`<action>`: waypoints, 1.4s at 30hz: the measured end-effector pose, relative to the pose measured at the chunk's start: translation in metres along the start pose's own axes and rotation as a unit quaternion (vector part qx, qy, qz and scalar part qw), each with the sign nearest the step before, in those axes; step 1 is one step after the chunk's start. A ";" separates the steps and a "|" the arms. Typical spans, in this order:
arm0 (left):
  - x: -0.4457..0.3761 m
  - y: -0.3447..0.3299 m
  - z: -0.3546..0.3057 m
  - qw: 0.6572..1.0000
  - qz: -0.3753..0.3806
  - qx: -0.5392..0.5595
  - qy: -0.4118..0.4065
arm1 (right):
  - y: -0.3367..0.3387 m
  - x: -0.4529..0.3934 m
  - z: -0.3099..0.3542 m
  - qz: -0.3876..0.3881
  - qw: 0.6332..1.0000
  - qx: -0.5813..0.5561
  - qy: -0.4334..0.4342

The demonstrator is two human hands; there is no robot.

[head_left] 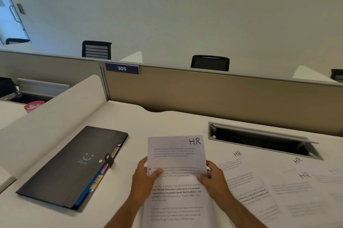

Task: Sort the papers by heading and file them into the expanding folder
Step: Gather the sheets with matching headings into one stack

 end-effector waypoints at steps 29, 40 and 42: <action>0.014 -0.037 0.003 0.998 -0.027 0.047 -0.014 | 0.108 0.047 -0.060 -0.144 0.916 0.368 -0.066; 0.020 -0.038 0.009 0.999 -0.029 0.033 -0.008 | 0.134 0.040 -0.076 -0.115 0.906 0.348 -0.212; 0.022 -0.040 0.008 0.999 -0.025 0.034 -0.008 | 0.136 0.039 -0.078 -0.102 0.917 0.330 -0.199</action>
Point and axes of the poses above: each hand's wrist, its own x-axis away from the middle knuckle, its own y-axis out of the back of the hand, z = x × y, the point moved 4 cm from there along -x, towards the middle knuckle, and after that the axes turned 7 degrees about x, right-handed, at the moved point
